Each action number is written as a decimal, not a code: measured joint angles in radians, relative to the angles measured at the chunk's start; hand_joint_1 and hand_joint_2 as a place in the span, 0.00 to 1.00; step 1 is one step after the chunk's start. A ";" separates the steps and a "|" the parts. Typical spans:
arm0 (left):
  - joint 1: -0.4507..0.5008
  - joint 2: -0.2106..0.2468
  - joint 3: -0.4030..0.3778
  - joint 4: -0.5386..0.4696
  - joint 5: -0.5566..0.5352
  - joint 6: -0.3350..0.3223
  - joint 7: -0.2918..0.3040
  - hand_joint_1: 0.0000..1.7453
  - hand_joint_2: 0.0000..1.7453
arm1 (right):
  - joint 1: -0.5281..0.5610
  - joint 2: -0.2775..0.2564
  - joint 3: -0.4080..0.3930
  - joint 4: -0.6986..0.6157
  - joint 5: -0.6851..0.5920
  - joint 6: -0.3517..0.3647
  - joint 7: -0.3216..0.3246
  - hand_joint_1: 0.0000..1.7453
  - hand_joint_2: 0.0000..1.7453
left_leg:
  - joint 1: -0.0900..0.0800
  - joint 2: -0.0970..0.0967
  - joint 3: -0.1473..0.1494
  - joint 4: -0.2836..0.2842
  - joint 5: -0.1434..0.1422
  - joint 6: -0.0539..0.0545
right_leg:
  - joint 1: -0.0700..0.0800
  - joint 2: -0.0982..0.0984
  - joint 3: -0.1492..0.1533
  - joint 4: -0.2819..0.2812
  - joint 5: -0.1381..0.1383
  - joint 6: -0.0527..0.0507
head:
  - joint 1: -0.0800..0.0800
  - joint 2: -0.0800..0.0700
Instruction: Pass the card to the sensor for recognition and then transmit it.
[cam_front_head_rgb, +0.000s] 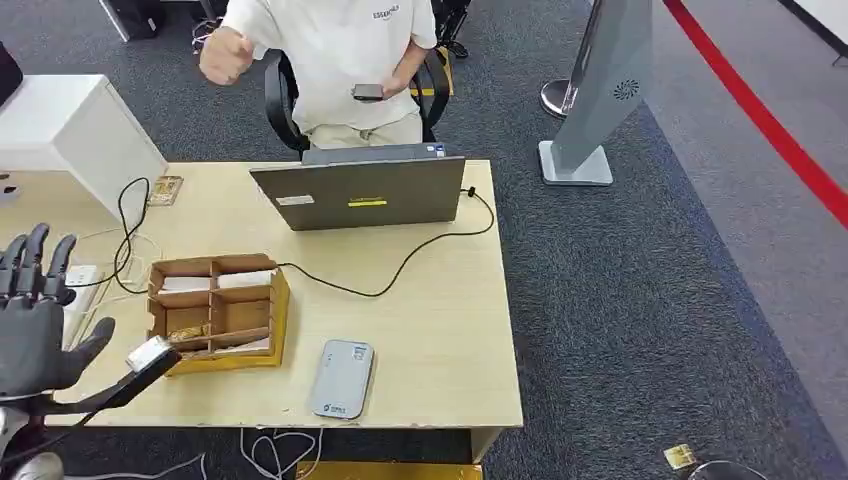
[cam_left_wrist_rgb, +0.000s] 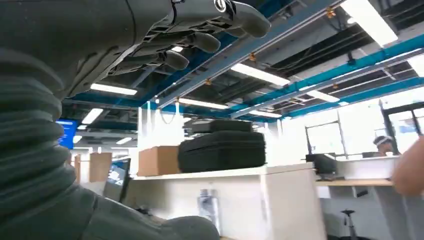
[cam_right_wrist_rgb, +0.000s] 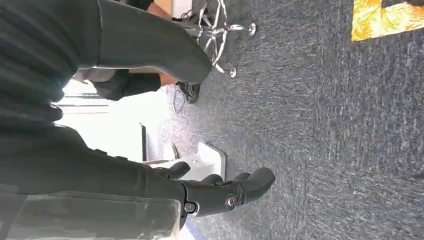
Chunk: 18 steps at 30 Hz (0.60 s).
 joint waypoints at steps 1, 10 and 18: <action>0.035 -0.001 0.034 -0.024 0.016 0.014 -0.019 0.00 1.00 | 0.000 0.000 0.000 0.000 0.003 -0.001 -0.006 0.00 1.00 | 0.000 0.000 0.000 0.000 0.000 0.000 | 0.000 0.000 0.000 0.000 0.000 0.000 | 0.000 0.000; 0.230 -0.109 0.353 -0.117 0.207 -0.012 -0.197 0.00 1.00 | 0.000 0.000 0.001 0.000 0.034 -0.005 -0.039 0.00 1.00 | 0.000 0.000 0.000 0.000 -0.002 0.002 | 0.000 -0.001 0.001 0.000 0.000 0.000 | 0.000 0.000; 0.192 -0.398 0.777 -0.039 0.314 -0.413 -0.511 0.00 1.00 | 0.001 0.000 0.006 0.000 0.066 0.008 -0.055 0.00 1.00 | 0.000 0.000 0.000 0.000 -0.003 0.002 | 0.000 -0.001 0.002 -0.001 0.000 0.000 | 0.000 0.000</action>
